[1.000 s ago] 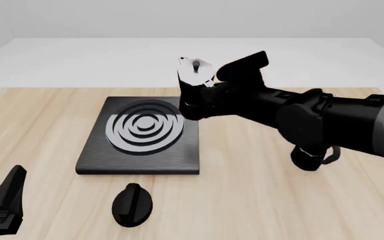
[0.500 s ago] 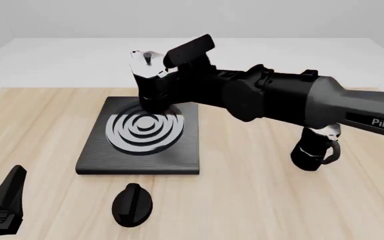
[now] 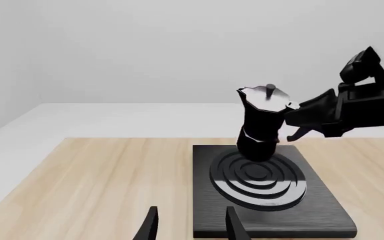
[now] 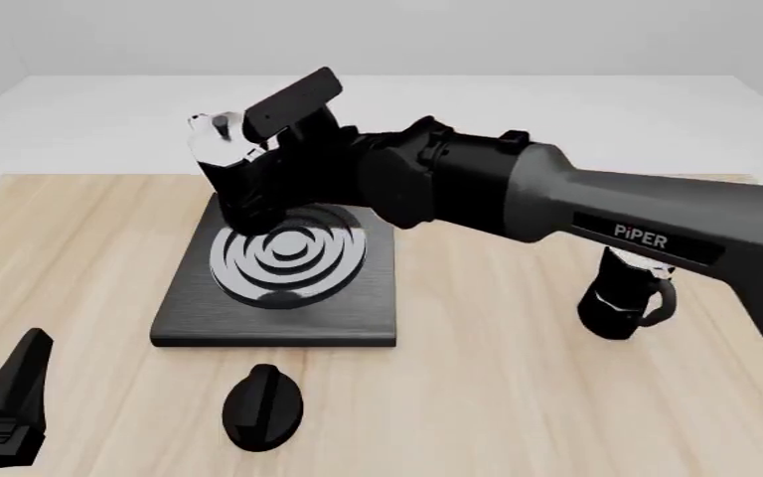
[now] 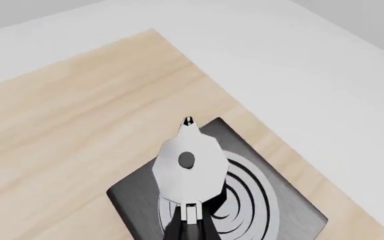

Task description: Put both moka pots on the stove.

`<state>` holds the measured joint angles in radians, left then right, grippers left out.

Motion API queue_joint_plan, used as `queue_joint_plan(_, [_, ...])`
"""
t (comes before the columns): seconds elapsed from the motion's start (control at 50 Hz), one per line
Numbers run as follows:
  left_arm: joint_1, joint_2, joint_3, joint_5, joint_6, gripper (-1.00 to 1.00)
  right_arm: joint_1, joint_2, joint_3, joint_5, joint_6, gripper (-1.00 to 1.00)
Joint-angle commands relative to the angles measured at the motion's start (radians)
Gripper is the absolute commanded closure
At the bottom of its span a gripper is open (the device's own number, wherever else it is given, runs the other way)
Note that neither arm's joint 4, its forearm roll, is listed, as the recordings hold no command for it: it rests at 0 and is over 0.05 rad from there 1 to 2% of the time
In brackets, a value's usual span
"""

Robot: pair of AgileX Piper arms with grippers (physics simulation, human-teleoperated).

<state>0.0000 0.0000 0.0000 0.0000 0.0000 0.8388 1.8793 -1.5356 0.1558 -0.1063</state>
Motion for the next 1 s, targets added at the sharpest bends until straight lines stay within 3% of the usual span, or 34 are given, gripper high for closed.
queue_joint_plan(0.02, [0.000,0.000,0.000,0.000,0.000,-1.00,0.024,0.060,-0.133,0.043,-0.016,1.00])
queue_joint_plan(0.7, [0.000,0.000,0.000,0.000,0.000,-1.00,-0.014,0.189,-0.280,0.109,-0.064,1.00])
queue_joint_plan(1.0, [0.000,0.000,0.000,0.000,0.000,-1.00,-0.027,0.241,-0.301,0.119,-0.017,1.00])
